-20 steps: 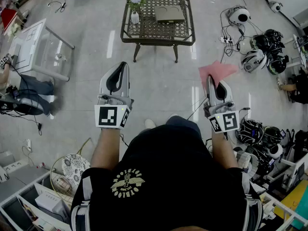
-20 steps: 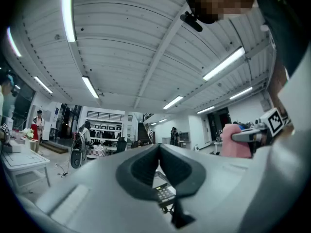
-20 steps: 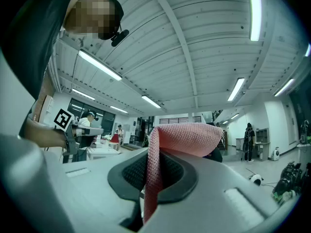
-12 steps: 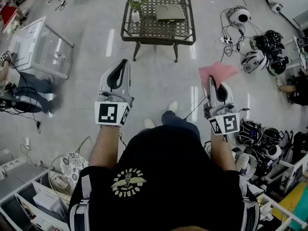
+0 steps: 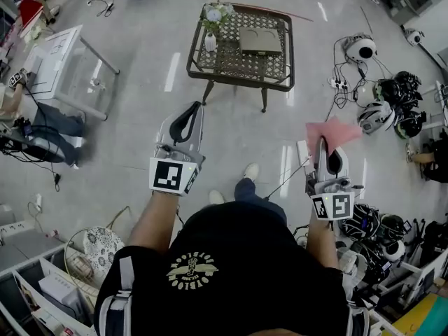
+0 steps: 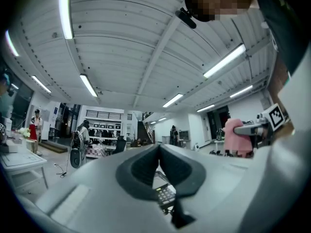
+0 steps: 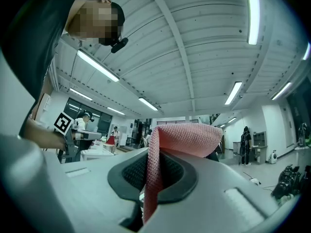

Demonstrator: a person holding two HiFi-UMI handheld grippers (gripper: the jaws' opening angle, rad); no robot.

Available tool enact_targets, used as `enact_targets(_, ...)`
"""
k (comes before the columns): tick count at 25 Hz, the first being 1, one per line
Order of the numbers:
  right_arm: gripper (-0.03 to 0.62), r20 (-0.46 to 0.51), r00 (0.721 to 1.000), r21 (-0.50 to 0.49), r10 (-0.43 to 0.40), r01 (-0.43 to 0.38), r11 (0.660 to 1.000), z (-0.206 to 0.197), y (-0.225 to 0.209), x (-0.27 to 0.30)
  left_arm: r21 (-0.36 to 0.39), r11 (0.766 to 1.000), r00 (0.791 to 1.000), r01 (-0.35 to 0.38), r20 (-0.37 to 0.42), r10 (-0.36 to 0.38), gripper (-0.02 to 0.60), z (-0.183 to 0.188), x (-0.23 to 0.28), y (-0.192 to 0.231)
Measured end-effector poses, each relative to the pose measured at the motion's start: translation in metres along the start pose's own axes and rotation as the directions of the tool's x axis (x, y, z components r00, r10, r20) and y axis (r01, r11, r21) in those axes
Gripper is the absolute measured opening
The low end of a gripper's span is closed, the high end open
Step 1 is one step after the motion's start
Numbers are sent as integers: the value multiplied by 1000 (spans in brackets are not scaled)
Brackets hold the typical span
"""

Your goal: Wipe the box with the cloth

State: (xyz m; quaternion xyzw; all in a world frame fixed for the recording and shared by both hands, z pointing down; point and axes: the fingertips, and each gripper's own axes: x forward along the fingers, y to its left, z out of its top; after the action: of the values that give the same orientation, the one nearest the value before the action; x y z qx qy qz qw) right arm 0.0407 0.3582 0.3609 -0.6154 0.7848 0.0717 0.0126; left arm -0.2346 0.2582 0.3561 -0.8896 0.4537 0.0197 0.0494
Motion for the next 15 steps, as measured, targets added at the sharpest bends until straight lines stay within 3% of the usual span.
enact_targets(15,17,-4,1000,44,24,-24,999,-22,-91,58,-7,999,998,-46,-48,46,0,-22,94,-3)
